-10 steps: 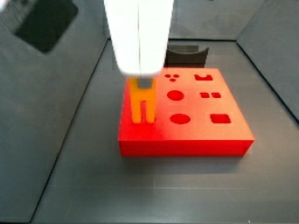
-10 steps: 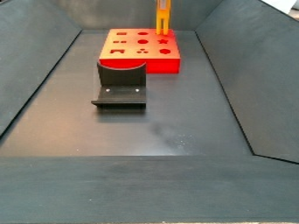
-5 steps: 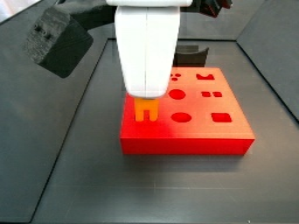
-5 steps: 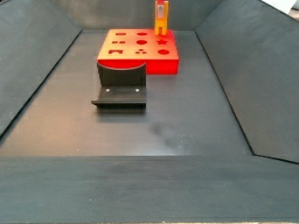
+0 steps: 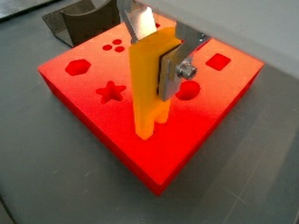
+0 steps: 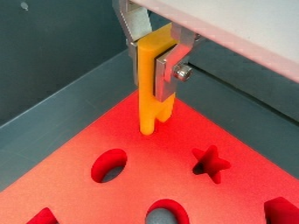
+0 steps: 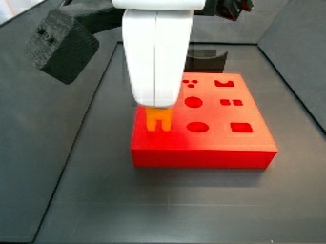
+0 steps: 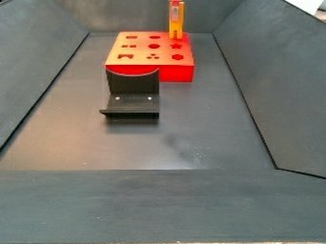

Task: Pick up the square-circle object. Move up. Rotate the square-circle object. Place the square-circle object on the fixture. Regrasp the square-circle object. Move to above the board. Insert the square-circle object.
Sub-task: Insert the square-circle object.

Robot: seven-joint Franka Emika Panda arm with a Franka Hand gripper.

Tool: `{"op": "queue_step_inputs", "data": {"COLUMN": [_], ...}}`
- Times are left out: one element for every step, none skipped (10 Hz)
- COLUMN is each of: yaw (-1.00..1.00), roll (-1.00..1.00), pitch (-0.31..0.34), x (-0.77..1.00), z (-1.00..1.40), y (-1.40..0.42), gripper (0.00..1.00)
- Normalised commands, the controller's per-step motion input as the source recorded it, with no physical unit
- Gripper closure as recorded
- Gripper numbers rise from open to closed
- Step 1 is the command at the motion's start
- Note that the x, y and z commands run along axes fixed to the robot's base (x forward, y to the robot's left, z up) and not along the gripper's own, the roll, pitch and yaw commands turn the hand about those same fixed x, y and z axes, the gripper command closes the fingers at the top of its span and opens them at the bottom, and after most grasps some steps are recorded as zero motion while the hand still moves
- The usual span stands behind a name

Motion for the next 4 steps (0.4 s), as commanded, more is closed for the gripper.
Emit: {"op": "queue_step_inputs", "data": {"yaw": [-0.02,0.00,0.00,0.00], "roll": [0.04,0.01,0.00,0.00], "pitch": [0.056,0.017,0.004,0.000], "x": [0.00,0.00,0.00,0.00], "z": [-0.22,-0.13,0.00,0.00], "y": [0.00,0.00,0.00,0.00], "gripper": [1.00,1.00,1.00,1.00]}}
